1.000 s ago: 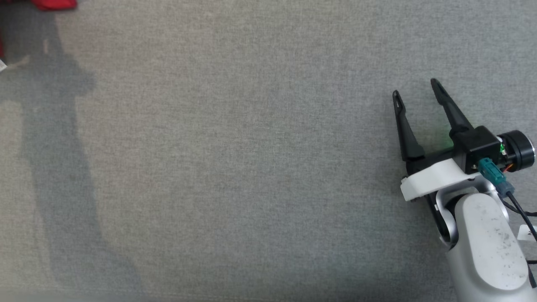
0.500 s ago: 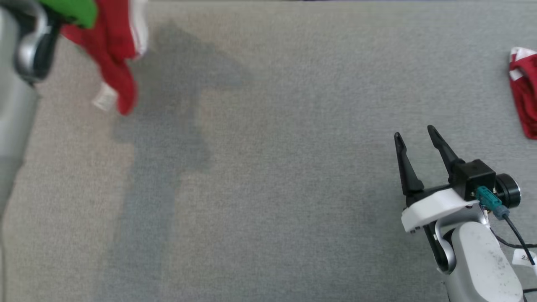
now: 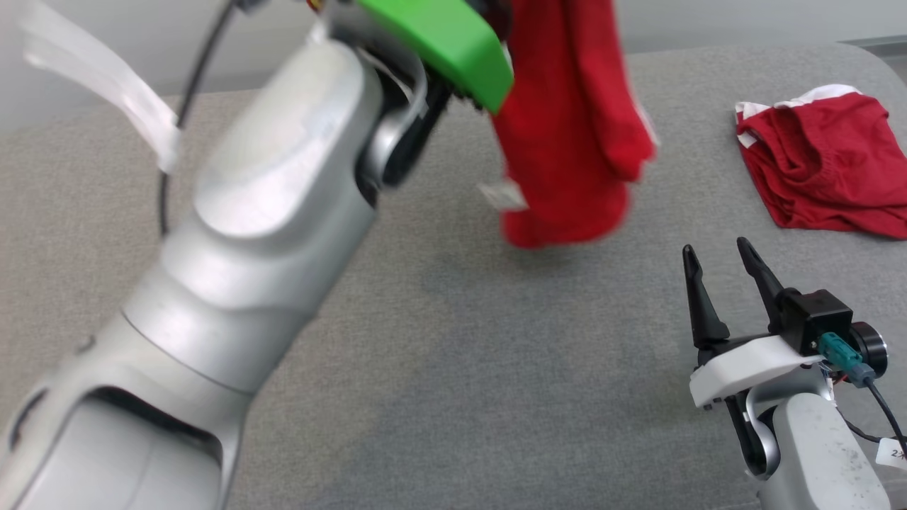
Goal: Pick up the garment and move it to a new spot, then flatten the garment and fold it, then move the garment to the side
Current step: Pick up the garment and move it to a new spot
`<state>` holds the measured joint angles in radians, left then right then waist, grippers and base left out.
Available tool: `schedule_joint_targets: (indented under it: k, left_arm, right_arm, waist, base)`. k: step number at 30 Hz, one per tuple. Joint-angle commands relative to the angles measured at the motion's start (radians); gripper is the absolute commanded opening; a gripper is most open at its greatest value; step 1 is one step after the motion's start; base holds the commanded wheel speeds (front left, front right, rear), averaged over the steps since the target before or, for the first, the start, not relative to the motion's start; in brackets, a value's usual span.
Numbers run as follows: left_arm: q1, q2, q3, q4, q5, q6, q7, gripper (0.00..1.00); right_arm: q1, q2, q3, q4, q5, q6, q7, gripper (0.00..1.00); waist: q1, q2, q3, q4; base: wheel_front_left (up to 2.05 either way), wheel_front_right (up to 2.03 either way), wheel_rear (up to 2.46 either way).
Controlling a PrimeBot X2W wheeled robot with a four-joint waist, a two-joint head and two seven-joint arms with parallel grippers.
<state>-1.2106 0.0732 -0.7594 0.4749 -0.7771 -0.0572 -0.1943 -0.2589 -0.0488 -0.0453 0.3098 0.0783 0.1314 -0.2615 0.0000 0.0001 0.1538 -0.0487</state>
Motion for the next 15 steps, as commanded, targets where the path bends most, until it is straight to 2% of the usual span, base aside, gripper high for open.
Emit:
schedule_joint_targets:
  k: [1,5,10,15]
  left_arm:
    - [0.056,-0.005,-0.016,0.009,-0.021,0.006,-0.014,0.00]
    - [0.150,-0.017,-0.068,0.047,-0.052,0.007,-0.044,0.00]
    - [0.244,-0.017,-0.074,0.150,-0.042,0.005,-0.066,0.00]
    - [0.334,0.045,0.038,0.215,0.002,0.010,-0.071,0.00]
  right_arm:
    - [0.003,-0.003,-0.003,-0.004,-0.001,-0.001,-0.004,1.00]
    - [-0.008,-0.003,-0.013,-0.017,-0.003,-0.001,-0.005,1.00]
    - [-0.017,-0.004,-0.023,-0.027,-0.012,-0.001,-0.005,1.00]
    - [-0.019,-0.003,-0.030,-0.034,-0.020,-0.001,-0.005,1.00]
  waist:
    - [0.0000,-0.0001,0.006,-0.017]
    - [0.0000,-0.0001,0.031,-0.023]
    - [0.0000,-0.0001,0.065,-0.017]
    - [0.0000,-0.0001,0.092,-0.003]
  base:
    - [0.00,0.00,0.00]
    - [0.00,0.00,0.00]
    - [0.00,0.00,0.00]
    - [0.00,0.00,0.00]
